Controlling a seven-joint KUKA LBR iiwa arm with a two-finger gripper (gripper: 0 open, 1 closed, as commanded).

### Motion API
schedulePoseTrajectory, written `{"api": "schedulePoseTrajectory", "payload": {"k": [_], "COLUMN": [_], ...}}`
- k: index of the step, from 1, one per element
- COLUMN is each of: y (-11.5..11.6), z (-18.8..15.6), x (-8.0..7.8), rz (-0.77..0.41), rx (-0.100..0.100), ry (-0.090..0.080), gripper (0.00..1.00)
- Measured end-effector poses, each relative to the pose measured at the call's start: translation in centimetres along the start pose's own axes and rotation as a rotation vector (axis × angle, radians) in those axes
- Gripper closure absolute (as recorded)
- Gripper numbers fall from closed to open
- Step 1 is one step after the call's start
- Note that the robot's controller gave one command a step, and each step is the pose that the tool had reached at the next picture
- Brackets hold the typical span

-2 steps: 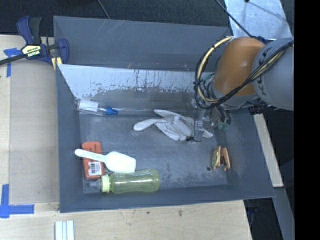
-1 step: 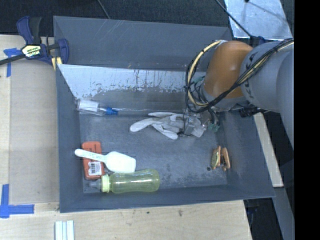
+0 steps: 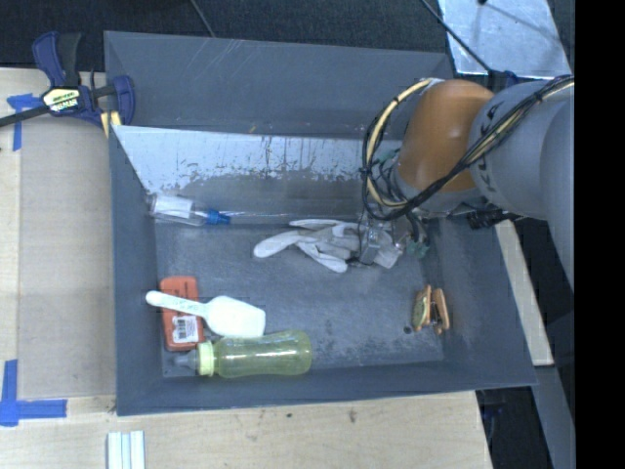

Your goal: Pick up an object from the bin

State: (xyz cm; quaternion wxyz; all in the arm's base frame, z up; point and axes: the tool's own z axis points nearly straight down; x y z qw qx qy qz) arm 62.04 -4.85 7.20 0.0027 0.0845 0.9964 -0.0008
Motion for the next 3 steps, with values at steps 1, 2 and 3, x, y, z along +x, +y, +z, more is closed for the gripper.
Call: {"api": "schedulePoseTrajectory", "payload": {"k": [1, 2, 3], "y": [-1.5, -1.4, -1.8], "z": [-9.3, -9.3, -13.6], "x": [0.2, 0.2, 1.2], "rz": [-0.034, -0.034, -0.061], "rx": [0.0, 0.0, 0.0], "ry": [0.003, 0.003, 0.002], "gripper": [1.0, 1.0, 1.0]}}
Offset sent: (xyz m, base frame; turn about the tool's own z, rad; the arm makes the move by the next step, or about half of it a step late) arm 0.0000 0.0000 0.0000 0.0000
